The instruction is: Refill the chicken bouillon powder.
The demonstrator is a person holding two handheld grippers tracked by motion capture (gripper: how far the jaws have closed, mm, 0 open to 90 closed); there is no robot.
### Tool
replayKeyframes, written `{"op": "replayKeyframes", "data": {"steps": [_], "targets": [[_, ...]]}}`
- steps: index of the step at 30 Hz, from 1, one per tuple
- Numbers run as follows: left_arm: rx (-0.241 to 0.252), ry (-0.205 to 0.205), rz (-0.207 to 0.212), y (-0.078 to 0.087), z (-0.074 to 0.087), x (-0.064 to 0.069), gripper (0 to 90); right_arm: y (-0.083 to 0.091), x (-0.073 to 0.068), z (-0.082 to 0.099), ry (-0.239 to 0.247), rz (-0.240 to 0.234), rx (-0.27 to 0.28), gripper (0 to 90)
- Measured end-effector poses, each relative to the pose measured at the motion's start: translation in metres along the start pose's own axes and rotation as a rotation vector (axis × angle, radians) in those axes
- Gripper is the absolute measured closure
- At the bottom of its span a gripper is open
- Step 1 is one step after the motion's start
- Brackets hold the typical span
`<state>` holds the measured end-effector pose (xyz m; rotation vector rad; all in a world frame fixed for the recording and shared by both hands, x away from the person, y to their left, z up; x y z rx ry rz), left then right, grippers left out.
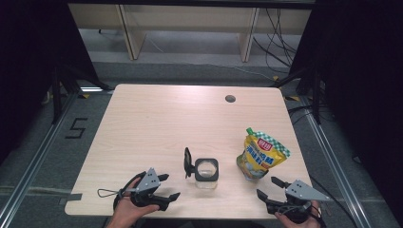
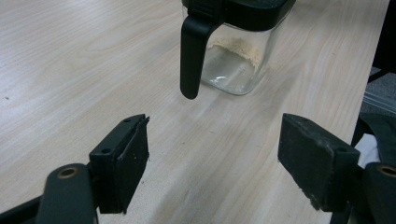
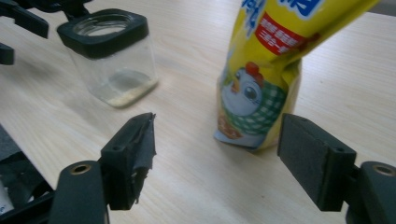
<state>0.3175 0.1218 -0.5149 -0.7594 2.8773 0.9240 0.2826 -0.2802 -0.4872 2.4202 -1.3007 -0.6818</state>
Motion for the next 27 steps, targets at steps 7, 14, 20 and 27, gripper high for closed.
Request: {"op": "replayKeyframes", "data": {"steps": [7,14,20,27], "targets": [[0.005,-0.024,0.012,-0.001,-0.002,-0.001,23.9,-0.003,0.006,0.001,-0.027,0.029,0.007,18.0],[-0.007,-0.012,0.004,-0.001,-0.001,0.002,23.8,-0.014,0.014,-0.004,0.009,0.043,0.023,16.1],[0.039,0.040,0.050,-0.002,-0.001,0.001,23.5,-0.029,0.021,-0.006,-0.020,0.035,0.021,15.8],[0.042,0.055,0.038,-0.001,0.000,-0.001,23.5,-0.051,0.021,-0.012,-0.006,0.039,0.021,15.7]]}}
Point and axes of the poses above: each handheld gripper's, and its own axes: y roughly backward along the jaws, z roughly out of its underside, x roughly to its right, the point moved 3 cm from there along -y, roughly forward along the jaws, and after that the axes turned 15 degrees about -y, right-handed, at the moved point
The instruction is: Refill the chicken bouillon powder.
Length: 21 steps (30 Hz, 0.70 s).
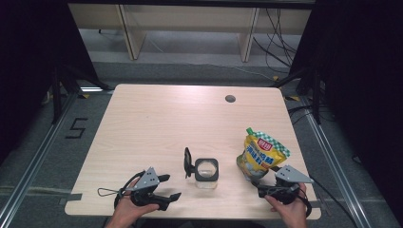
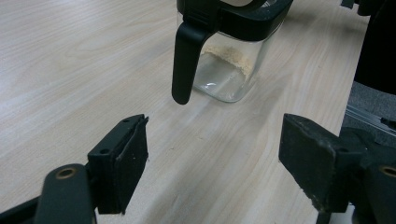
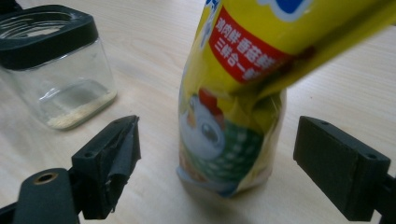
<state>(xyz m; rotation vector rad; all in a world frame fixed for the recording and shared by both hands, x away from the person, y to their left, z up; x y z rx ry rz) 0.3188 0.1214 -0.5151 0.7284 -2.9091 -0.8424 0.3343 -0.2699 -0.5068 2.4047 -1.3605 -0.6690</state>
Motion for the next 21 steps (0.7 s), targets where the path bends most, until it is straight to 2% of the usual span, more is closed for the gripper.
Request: {"op": "replayKeyframes", "data": {"steps": [1,3,4,5,6,7,11,16,17,20,21], "targets": [[-0.005,-0.011,-0.004,0.000,0.000,0.000,23.5,-0.003,-0.001,0.000,-0.006,-0.005,-0.001,15.7],[0.005,-0.014,-0.011,-0.002,0.000,0.001,23.5,-0.010,0.000,-0.003,0.031,-0.001,0.010,15.9],[-0.007,-0.025,-0.004,-0.001,0.001,0.000,23.5,-0.011,-0.002,-0.003,0.013,0.001,0.007,15.8],[-0.017,0.001,-0.006,-0.002,0.001,0.002,23.5,-0.014,0.000,-0.005,0.053,0.008,0.027,15.8],[-0.017,0.001,-0.006,-0.002,0.001,0.002,23.5,-0.014,0.000,-0.005,0.053,0.008,0.027,15.8],[-0.019,-0.016,-0.008,-0.002,0.001,0.001,23.5,-0.018,-0.002,-0.006,0.051,0.022,0.025,15.8],[-0.010,-0.014,-0.009,-0.002,0.000,0.002,23.5,-0.025,-0.001,-0.008,0.071,0.034,0.029,16.2],[-0.023,-0.023,-0.009,-0.002,0.001,0.001,23.5,-0.033,-0.001,-0.010,0.064,0.037,0.030,16.7],[-0.024,-0.022,-0.006,-0.002,0.000,0.002,23.5,-0.035,0.000,-0.012,0.090,0.045,0.055,16.3],[-0.025,-0.023,-0.010,-0.002,0.000,0.002,23.5,-0.037,-0.002,-0.012,0.073,0.041,0.039,16.4],[-0.026,-0.039,-0.003,-0.003,0.001,0.002,23.5,-0.039,-0.002,-0.012,0.076,0.051,0.045,16.5]]}}
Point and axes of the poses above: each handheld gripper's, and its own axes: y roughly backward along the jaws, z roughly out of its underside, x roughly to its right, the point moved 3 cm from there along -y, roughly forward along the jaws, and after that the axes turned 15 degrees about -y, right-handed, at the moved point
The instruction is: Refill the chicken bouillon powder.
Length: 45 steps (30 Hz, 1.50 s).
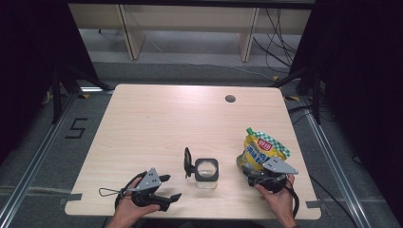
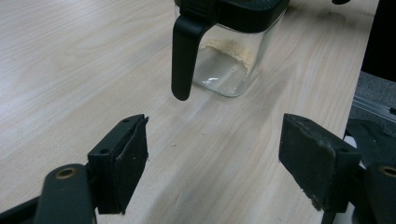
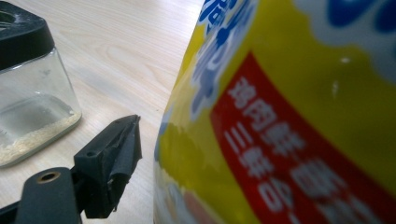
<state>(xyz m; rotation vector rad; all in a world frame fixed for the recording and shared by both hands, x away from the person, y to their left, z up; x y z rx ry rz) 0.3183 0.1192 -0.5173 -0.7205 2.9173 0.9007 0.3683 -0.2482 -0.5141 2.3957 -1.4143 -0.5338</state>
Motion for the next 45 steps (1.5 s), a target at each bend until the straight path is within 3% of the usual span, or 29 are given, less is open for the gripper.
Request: {"op": "replayKeyframes", "data": {"steps": [1,3,7,8,10,11,12,15,16,21,22,24,26,29,30,31,34,41,43,44,45], "targets": [[0.003,0.004,-0.002,0.000,0.000,0.001,23.5,-0.002,0.001,-0.001,0.023,0.007,0.016,16.4],[0.005,-0.006,0.000,-0.001,-0.001,0.000,23.5,-0.003,0.000,-0.001,0.001,0.008,0.002,17.2],[0.004,-0.008,0.004,0.000,0.000,0.000,23.5,-0.005,0.001,-0.003,0.029,0.022,0.033,17.5],[0.003,-0.001,0.001,0.000,0.000,0.001,23.5,-0.006,-0.001,-0.002,0.000,0.014,0.016,17.7],[-0.006,-0.009,0.002,0.000,-0.001,0.000,23.5,-0.007,0.001,-0.004,0.024,0.027,0.034,18.8],[0.004,0.011,0.004,-0.002,-0.001,0.002,23.5,-0.007,0.002,-0.004,0.030,0.029,0.039,19.2],[0.004,0.011,0.004,-0.002,-0.001,0.002,23.5,-0.008,0.001,-0.003,-0.001,0.020,0.033,19.4],[0.001,0.006,0.002,-0.002,-0.001,0.002,23.5,-0.008,0.002,-0.004,-0.021,0.020,0.038,20.2],[-0.003,-0.002,0.003,-0.002,-0.001,0.002,23.5,-0.009,0.004,-0.005,0.011,0.025,0.057,21.6],[-0.006,-0.015,0.006,-0.003,-0.001,0.001,23.5,-0.010,0.003,-0.004,-0.009,0.035,0.049,22.2],[-0.005,-0.014,0.007,-0.003,-0.001,0.002,23.5,-0.013,0.005,-0.006,0.023,0.038,0.070,22.3],[-0.014,-0.016,0.010,-0.003,-0.001,0.002,23.5,-0.013,0.002,-0.005,-0.006,0.036,0.055,22.6],[-0.010,0.012,0.009,-0.004,-0.001,0.004,23.5,-0.013,0.003,-0.005,0.003,0.032,0.051,22.9],[-0.030,-0.015,0.007,-0.003,0.000,0.002,23.5,-0.014,0.003,-0.006,0.002,0.030,0.055,24.3],[-0.030,-0.015,0.007,-0.003,0.000,0.002,23.5,-0.013,0.004,-0.006,0.013,0.030,0.048,25.0],[-0.011,0.007,0.010,-0.004,-0.001,0.003,23.5,-0.013,0.002,-0.006,-0.008,0.035,0.049,26.1],[-0.011,0.007,0.011,-0.004,-0.001,0.003,23.5,-0.013,0.002,-0.007,-0.014,0.031,0.046,27.4],[-0.012,-0.016,-0.003,-0.004,-0.002,0.003,23.6,-0.013,0.001,-0.013,0.068,0.042,0.032,31.5],[-0.007,-0.017,-0.003,-0.004,-0.002,0.003,23.6,-0.012,-0.004,-0.013,0.084,0.038,0.005,32.0],[-0.009,-0.022,0.002,-0.004,-0.002,0.003,23.6,-0.012,-0.004,-0.015,0.129,0.053,0.019,32.3],[-0.009,-0.022,0.002,-0.004,-0.002,0.003,23.6,-0.012,-0.004,-0.015,0.129,0.053,0.019,32.3]]}}
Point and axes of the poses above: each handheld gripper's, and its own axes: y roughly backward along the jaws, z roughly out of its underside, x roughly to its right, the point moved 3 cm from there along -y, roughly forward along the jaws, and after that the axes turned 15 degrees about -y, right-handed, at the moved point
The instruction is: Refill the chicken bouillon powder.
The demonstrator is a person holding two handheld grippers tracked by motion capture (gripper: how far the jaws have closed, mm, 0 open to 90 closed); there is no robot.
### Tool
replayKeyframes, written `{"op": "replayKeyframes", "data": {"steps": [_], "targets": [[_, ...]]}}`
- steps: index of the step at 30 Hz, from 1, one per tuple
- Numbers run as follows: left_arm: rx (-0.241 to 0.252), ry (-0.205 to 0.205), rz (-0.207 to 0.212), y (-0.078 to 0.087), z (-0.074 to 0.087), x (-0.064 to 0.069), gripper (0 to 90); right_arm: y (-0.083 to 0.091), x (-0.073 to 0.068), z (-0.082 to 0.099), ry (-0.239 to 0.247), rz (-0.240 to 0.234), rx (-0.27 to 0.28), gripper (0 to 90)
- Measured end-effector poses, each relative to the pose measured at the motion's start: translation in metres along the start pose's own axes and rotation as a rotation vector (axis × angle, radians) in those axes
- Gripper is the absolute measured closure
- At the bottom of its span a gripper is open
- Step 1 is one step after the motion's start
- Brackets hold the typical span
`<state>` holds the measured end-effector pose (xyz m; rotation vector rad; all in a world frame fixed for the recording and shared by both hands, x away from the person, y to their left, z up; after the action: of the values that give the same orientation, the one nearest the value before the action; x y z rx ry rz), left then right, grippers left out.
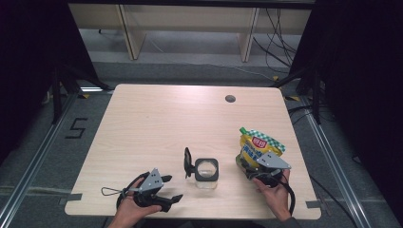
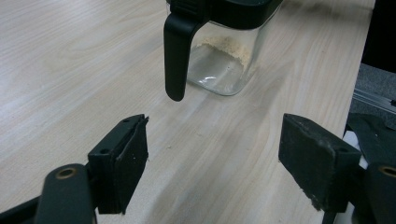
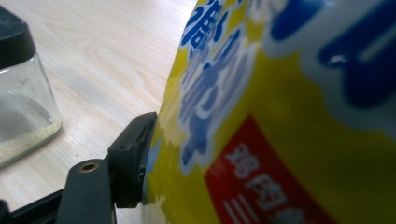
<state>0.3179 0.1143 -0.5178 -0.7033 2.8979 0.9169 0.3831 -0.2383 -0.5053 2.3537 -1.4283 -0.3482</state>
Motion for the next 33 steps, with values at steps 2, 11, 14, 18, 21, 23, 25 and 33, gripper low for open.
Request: {"op": "replayKeyframes", "data": {"steps": [2,11,14,18,21,23,25,33], "targets": [[-0.010,-0.002,0.003,0.001,0.000,-0.001,23.6,0.001,-0.004,-0.002,0.052,0.007,-0.011,32.8],[0.006,-0.004,-0.001,0.002,-0.001,-0.002,23.7,0.015,-0.017,-0.013,0.137,-0.011,-0.007,33.5],[-0.010,-0.028,-0.009,0.003,0.000,-0.004,23.7,0.020,-0.019,-0.015,0.167,-0.014,-0.004,33.6],[0.000,-0.021,-0.002,0.003,0.000,-0.004,23.6,0.028,-0.022,-0.015,0.191,-0.004,-0.015,33.8],[-0.012,-0.010,-0.013,0.003,0.001,-0.003,23.7,0.029,-0.022,-0.017,0.213,-0.013,-0.022,34.0],[-0.011,-0.008,-0.015,0.003,0.001,-0.003,23.6,0.031,-0.023,-0.017,0.223,0.004,-0.023,34.1],[-0.011,-0.006,-0.016,0.004,0.000,-0.004,23.7,0.033,-0.023,-0.018,0.250,0.028,-0.017,34.3],[0.009,0.024,-0.010,0.003,0.000,-0.002,23.7,0.043,-0.032,-0.022,0.415,0.086,-0.027,35.3]]}}
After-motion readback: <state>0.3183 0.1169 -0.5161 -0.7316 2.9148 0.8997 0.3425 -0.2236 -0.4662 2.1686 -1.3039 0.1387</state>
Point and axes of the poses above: each handheld gripper's, and its own axes: y roughly backward along the jaws, z roughly out of its underside, x roughly to its right, the point moved 3 cm from there along -y, roughly forward along the jaws, and after that the axes turned 15 degrees about -y, right-handed, at the moved point
